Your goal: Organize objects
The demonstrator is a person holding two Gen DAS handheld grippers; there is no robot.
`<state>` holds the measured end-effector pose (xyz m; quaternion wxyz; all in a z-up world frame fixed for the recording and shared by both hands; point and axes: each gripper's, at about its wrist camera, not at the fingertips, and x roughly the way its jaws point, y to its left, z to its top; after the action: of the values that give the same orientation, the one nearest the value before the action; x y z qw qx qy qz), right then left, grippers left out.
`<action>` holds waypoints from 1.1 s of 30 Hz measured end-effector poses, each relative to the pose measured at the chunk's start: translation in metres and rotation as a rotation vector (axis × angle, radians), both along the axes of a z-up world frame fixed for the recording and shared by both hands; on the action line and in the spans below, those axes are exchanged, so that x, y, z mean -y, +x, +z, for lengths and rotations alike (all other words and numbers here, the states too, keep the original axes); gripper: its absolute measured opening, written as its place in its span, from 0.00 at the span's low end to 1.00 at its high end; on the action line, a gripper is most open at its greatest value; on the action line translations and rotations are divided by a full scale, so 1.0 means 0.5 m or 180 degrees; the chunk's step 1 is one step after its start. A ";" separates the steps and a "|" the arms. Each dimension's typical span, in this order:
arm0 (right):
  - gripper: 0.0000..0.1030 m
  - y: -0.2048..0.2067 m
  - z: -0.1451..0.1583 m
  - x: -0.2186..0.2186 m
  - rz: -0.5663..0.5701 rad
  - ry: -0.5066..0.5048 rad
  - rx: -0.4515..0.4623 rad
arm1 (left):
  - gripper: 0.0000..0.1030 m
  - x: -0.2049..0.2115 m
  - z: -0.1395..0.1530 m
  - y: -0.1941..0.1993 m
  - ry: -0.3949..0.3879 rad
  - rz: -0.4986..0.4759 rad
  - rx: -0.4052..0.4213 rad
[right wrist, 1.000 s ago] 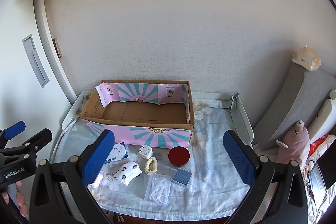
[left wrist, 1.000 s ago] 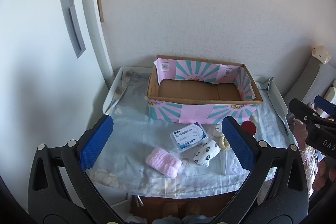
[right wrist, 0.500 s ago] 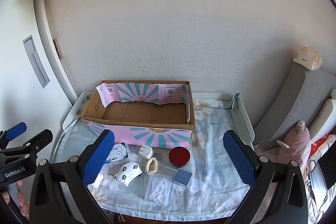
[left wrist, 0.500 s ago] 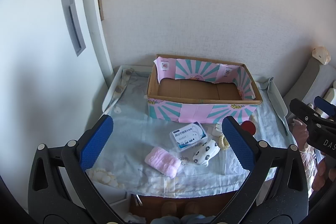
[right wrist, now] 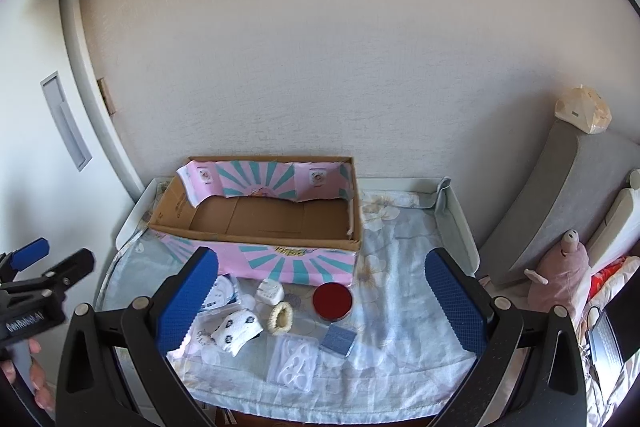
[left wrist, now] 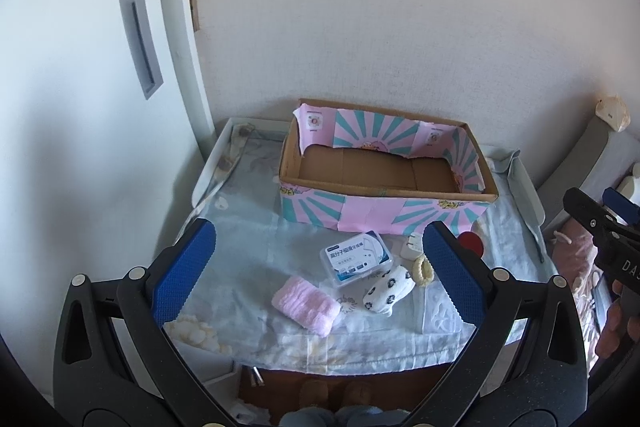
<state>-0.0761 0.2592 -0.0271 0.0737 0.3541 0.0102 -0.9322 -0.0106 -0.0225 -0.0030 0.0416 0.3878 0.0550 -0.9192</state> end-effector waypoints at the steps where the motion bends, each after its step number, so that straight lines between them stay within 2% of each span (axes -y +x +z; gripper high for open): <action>1: 1.00 -0.005 0.004 -0.013 -0.0033 0.0007 -0.0020 | 1.00 0.004 0.004 -0.003 0.0003 0.0003 -0.0005; 6: 1.00 -0.032 0.011 -0.069 -0.0143 0.0014 -0.0006 | 1.00 0.016 0.004 -0.021 -0.0097 -0.0033 0.0052; 12: 1.00 -0.053 -0.029 -0.116 -0.0208 0.0087 0.0232 | 1.00 0.025 -0.057 -0.023 -0.0063 -0.0040 0.0257; 22: 1.00 -0.094 -0.200 -0.100 -0.0042 0.0215 0.0841 | 1.00 0.031 -0.219 -0.017 0.0018 -0.0255 0.0696; 28: 1.00 -0.121 -0.303 -0.050 0.0176 0.0242 0.1061 | 1.00 0.026 -0.323 -0.037 0.0043 -0.0519 0.0866; 33: 0.94 -0.149 -0.360 -0.015 0.0251 0.0272 0.1156 | 1.00 0.018 -0.378 -0.052 0.0034 -0.0679 0.0937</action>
<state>-0.1507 0.2668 -0.2073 0.0957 0.5188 0.0502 -0.8481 -0.0368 -0.0318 -0.1920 -0.0505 0.5219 0.0118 -0.8514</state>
